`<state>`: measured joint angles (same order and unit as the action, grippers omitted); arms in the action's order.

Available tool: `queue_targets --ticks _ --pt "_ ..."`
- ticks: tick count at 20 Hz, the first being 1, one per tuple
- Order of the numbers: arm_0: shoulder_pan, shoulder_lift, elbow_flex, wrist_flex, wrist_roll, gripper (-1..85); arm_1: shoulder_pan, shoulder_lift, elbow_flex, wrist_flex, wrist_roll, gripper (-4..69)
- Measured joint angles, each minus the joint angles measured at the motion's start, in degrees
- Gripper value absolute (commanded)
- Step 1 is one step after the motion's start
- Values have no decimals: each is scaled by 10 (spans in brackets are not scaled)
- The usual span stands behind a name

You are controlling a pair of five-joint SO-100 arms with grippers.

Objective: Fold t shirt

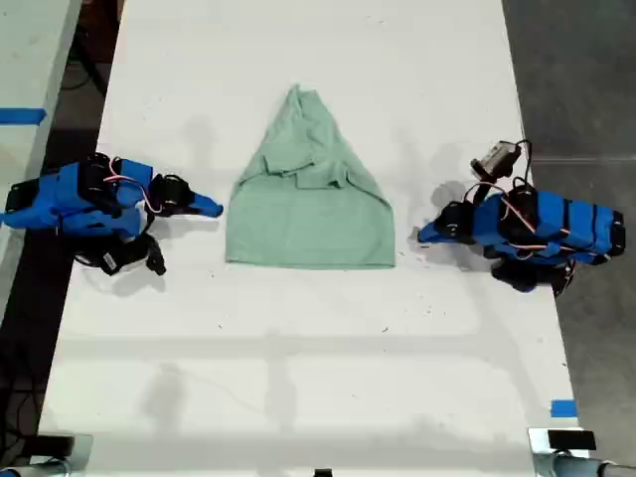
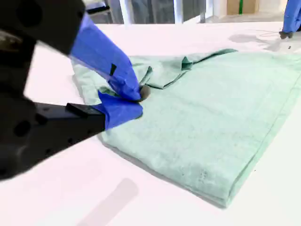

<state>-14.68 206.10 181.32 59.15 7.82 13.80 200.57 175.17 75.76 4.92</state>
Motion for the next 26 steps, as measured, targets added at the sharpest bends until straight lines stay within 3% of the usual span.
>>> queue_targets --ticks 2,4,10,12,14,15,16,18,21,24,26 --pt "-4 0 0 4 -10 -1 18 1 -3 -12 -25 7" --pt "-10 1 4 5 -12 -1 40 1 -6 -14 -105 7" --pt "-9 1 4 5 -12 -1 42 0 -4 -18 -105 14" --pt "-9 1 4 5 -12 -1 42 -9 -13 -49 -120 15" --pt "-9 1 4 5 -12 -1 41 -117 -62 -80 -129 50" --pt "-10 1 4 5 -12 -1 37 -211 -112 -91 -136 133" --pt "-10 1 4 5 -13 -1 31 -329 -174 -99 -145 164" --pt "-10 1 4 5 -13 -1 26 -535 -297 -116 -160 182" --pt "-10 1 4 5 -13 -1 26 -762 -388 -170 -174 172" --pt "-10 1 4 5 -15 -1 27 -879 -431 -199 -191 17" --pt "-10 1 4 5 -15 -1 30 -918 -458 -206 -200 18"
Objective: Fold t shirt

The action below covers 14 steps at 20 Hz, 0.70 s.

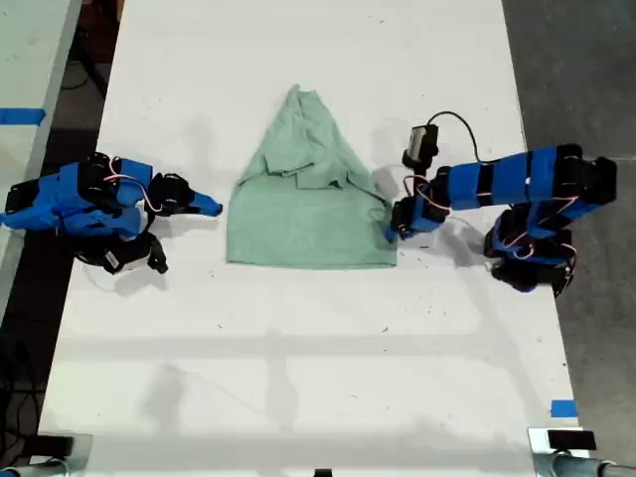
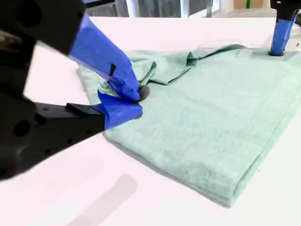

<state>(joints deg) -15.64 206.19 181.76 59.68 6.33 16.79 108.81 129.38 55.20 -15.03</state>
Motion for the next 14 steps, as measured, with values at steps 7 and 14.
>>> queue_targets --ticks 7,14 --pt "0 0 0 0 0 -1 9 124 40 19 33 19" --pt "0 0 0 0 0 -1 -42 31 -192 37 -34 19"
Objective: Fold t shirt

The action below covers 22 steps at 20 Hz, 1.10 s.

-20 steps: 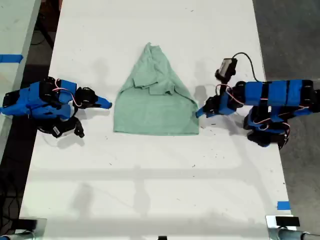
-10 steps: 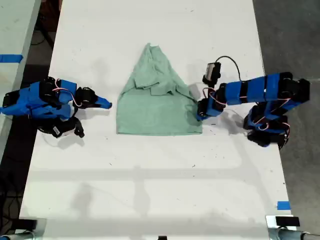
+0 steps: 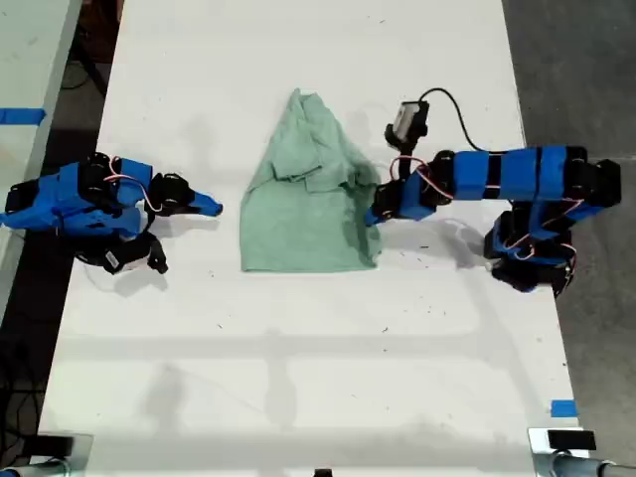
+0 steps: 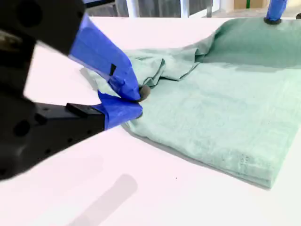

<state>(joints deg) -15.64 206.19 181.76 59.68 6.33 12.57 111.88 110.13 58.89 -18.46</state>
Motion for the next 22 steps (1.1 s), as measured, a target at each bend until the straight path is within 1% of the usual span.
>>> queue_targets --ticks 3,7,10,13,14,15,16,17,18,19,21,22 --pt "0 0 0 0 0 -1 -23 -147 -141 1 -19 18" --pt "0 0 0 0 0 -1 -35 -306 -296 24 -37 18" --pt "0 0 0 0 0 -1 -39 -359 -364 38 -47 18" --pt "0 0 0 0 0 -1 -41 -367 -381 40 -54 18" --pt "0 0 0 0 0 -1 -41 -367 -382 47 -54 45" --pt "0 0 0 2 0 -1 -42 -367 -387 57 -54 107" --pt "0 0 0 2 0 -1 -42 -367 -394 74 -54 129" --pt "0 0 0 2 0 -1 -42 -366 -397 93 -54 172" --pt "0 0 0 2 0 -1 -42 -355 -397 119 -53 241" --pt "0 0 0 2 0 -1 -41 -335 -397 145 -50 278" --pt "0 0 0 2 0 -1 -31 -254 -348 173 -47 276" --pt "0 0 0 2 0 -1 -22 -208 -309 179 -44 253"
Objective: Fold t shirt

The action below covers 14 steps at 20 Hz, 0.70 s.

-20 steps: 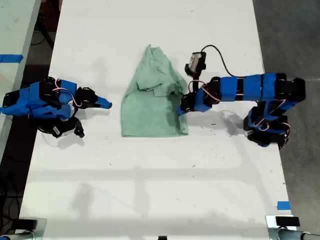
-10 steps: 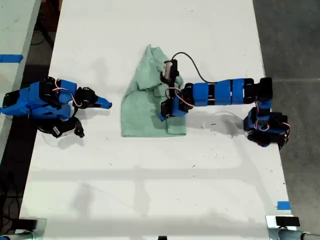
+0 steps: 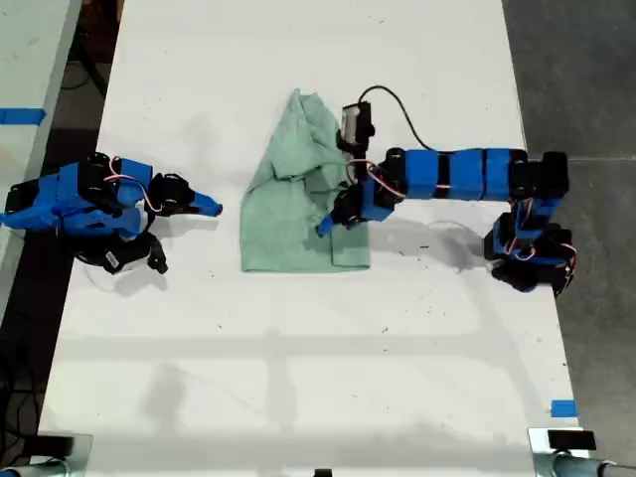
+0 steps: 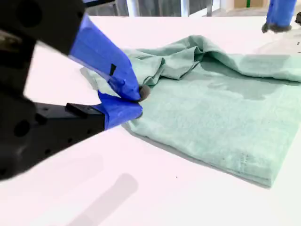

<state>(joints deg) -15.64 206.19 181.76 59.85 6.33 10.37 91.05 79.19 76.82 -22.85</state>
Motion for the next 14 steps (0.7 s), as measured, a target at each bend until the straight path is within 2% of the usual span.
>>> queue_targets --ticks 2,6,10,12,14 --pt "0 0 0 0 0 -1 17 117 107 -2 12 198" --pt "0 0 0 0 0 -1 43 410 418 -65 47 -6" --pt "0 0 0 0 0 -1 46 731 754 -113 121 -3" --pt "0 0 0 0 0 -1 46 941 911 -98 169 -2" --pt "0 0 0 2 0 -1 45 1056 954 -83 196 -2"
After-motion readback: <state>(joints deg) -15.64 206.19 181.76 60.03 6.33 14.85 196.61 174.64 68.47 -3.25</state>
